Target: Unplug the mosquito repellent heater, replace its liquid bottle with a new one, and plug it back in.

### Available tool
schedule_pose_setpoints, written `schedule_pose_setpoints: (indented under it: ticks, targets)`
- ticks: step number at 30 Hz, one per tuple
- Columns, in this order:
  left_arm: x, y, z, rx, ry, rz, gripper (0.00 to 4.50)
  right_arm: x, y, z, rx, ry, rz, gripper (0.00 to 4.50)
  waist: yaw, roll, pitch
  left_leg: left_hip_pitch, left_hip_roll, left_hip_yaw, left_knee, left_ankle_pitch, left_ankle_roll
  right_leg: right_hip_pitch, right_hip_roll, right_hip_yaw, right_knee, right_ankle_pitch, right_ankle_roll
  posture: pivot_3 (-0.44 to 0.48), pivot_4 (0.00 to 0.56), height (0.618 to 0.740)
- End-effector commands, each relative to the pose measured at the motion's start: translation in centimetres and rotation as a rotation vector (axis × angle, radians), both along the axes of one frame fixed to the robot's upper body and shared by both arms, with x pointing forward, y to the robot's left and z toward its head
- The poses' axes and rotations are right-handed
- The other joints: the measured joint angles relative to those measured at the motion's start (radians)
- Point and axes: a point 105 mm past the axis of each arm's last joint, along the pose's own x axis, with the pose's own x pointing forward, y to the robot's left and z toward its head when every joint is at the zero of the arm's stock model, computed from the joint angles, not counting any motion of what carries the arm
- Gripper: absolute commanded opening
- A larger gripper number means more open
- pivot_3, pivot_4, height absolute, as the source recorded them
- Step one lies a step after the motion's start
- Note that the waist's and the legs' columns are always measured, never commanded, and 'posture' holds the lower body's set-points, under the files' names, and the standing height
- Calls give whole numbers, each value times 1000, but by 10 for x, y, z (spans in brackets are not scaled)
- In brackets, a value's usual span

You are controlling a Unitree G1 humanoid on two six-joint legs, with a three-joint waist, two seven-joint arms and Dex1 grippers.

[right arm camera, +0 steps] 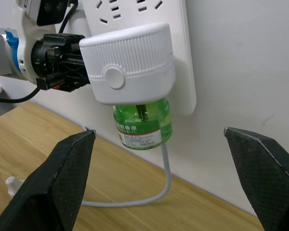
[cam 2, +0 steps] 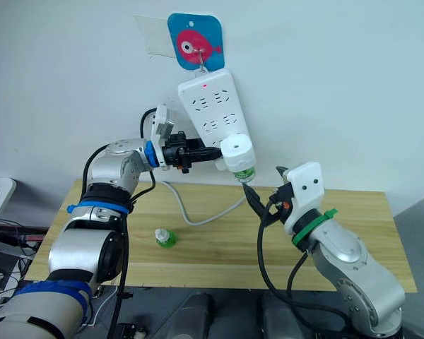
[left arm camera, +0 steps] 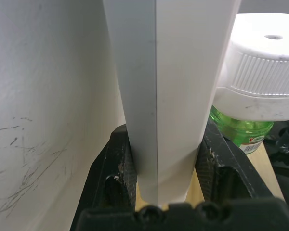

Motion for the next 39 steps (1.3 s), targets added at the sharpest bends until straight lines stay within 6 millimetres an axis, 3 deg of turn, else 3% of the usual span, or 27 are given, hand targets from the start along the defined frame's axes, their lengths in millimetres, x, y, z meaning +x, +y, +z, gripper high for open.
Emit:
schedule_pose_setpoints:
  ticks: [1,8,16,34,37,39]
  targets:
    - [0,-11,12,-43,-46,15,1382,-5,8,17,-7,-56,-22,4500,-1,0,1,0,0,0,0,0,0,0,0,0,0,0,0,111,280,740]
    - [1,-17,8,-42,-52,42,1382,-1,26,26,-34,-54,-74,4500,-10,0,3,-1,-1,-1,0,1,-2,0,-1,0,0,0,0,89,285,740]
    - [5,-17,6,-17,-70,83,1382,14,31,42,-127,-109,-139,4500,-23,1,3,-5,-11,-8,-2,7,-11,-1,-12,-4,0,0,2,97,284,740]
    - [6,-15,5,-2,-82,97,1382,30,36,45,-198,-134,-201,4500,-25,1,3,-12,-14,-19,-2,8,-13,-3,-17,-20,-1,-1,5,111,260,740]
    - [5,-15,4,0,-84,96,1382,31,38,47,-194,-148,-203,3879,-25,1,3,-13,-14,-21,-2,8,-13,-3,-17,-22,-1,-1,5,111,260,740]
    - [5,-16,4,-1,-83,93,1382,32,38,47,-197,-158,-207,3141,-26,1,3,-13,-14,-21,-2,8,-13,-3,-17,-22,-1,-1,5,108,254,740]
